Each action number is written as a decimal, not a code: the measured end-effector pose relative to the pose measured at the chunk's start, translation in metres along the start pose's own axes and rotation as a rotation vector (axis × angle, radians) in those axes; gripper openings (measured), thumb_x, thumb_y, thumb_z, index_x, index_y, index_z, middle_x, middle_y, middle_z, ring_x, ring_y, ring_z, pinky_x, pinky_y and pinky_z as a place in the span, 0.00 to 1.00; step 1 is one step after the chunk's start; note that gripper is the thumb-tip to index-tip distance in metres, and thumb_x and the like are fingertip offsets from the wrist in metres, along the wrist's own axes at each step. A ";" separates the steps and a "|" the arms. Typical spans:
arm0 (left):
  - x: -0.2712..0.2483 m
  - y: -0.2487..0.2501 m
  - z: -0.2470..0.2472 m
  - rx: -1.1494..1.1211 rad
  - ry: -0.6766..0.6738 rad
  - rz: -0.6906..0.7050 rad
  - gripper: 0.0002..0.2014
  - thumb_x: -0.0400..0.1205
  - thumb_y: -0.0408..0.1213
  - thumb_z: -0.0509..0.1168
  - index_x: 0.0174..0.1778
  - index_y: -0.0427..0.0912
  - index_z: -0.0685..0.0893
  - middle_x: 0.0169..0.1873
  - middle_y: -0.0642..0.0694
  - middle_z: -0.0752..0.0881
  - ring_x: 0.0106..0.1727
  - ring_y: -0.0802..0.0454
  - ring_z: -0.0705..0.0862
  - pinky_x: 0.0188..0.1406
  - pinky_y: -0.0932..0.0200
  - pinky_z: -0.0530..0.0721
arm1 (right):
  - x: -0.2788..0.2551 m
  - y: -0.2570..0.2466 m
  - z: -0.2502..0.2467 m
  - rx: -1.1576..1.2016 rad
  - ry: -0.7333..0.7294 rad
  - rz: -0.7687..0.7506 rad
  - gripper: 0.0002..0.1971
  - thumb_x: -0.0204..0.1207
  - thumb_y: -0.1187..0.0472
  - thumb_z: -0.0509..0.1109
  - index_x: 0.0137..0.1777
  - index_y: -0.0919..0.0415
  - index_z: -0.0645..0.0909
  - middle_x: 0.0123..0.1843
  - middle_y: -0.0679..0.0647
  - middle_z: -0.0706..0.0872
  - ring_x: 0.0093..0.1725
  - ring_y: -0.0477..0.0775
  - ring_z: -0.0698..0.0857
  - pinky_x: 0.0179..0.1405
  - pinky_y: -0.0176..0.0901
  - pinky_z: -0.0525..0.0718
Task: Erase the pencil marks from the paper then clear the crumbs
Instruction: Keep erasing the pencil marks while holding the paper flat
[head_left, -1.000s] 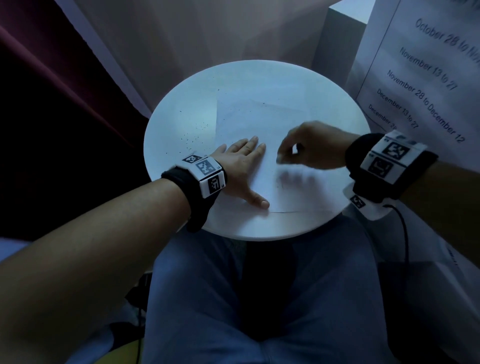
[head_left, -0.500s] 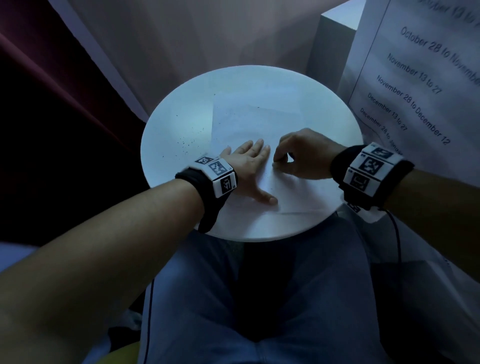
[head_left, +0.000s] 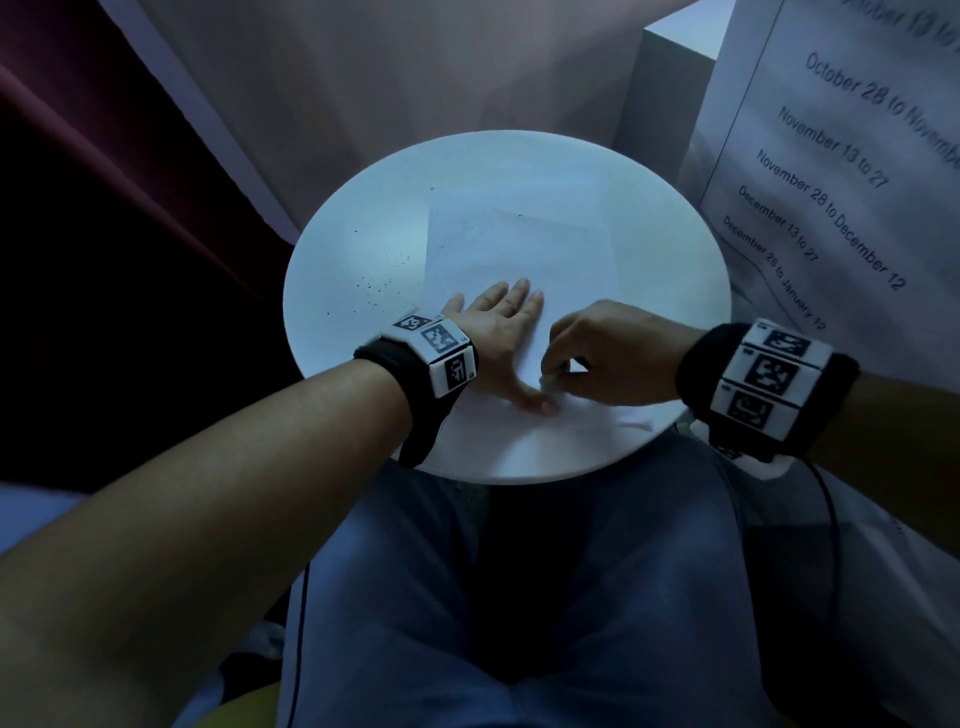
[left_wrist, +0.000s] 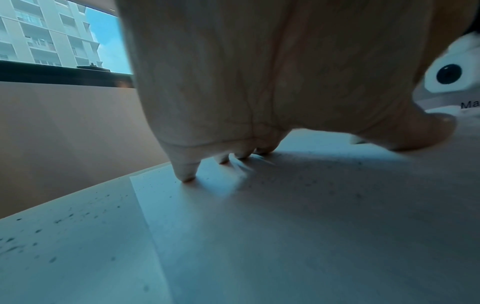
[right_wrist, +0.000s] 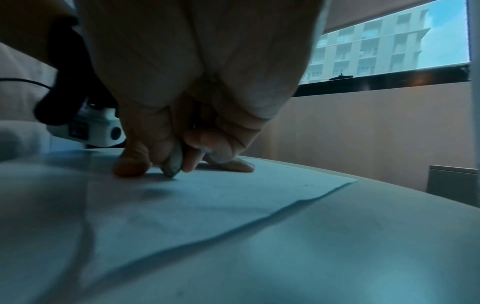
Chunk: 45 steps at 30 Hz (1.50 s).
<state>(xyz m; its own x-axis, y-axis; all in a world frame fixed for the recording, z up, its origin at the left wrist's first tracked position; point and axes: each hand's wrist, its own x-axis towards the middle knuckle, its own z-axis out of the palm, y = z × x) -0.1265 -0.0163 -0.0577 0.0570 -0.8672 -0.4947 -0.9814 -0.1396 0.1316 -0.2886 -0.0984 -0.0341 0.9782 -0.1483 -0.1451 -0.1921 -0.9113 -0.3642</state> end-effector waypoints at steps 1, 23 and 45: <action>0.000 0.000 0.000 -0.001 -0.002 -0.001 0.69 0.63 0.80 0.66 0.87 0.48 0.33 0.87 0.49 0.33 0.87 0.49 0.35 0.84 0.34 0.42 | 0.001 0.001 -0.002 -0.005 -0.012 -0.005 0.05 0.70 0.61 0.72 0.41 0.55 0.90 0.36 0.48 0.87 0.32 0.45 0.77 0.38 0.37 0.74; -0.002 0.001 -0.001 0.011 -0.018 -0.010 0.69 0.64 0.80 0.65 0.86 0.48 0.32 0.86 0.50 0.32 0.87 0.50 0.34 0.84 0.35 0.41 | 0.002 -0.001 -0.008 0.072 -0.131 0.103 0.08 0.65 0.53 0.70 0.38 0.54 0.89 0.35 0.48 0.89 0.35 0.51 0.85 0.41 0.47 0.85; -0.002 0.002 -0.002 0.010 -0.024 -0.012 0.69 0.64 0.79 0.66 0.86 0.48 0.32 0.86 0.49 0.32 0.87 0.49 0.34 0.84 0.35 0.40 | 0.006 0.011 -0.012 0.076 -0.077 0.189 0.03 0.70 0.58 0.75 0.39 0.56 0.89 0.35 0.48 0.88 0.35 0.50 0.84 0.39 0.39 0.81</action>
<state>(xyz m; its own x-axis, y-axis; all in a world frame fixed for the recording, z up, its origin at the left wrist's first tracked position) -0.1278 -0.0160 -0.0546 0.0644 -0.8540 -0.5163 -0.9825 -0.1449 0.1172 -0.2839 -0.1143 -0.0280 0.9161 -0.2812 -0.2857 -0.3795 -0.8379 -0.3922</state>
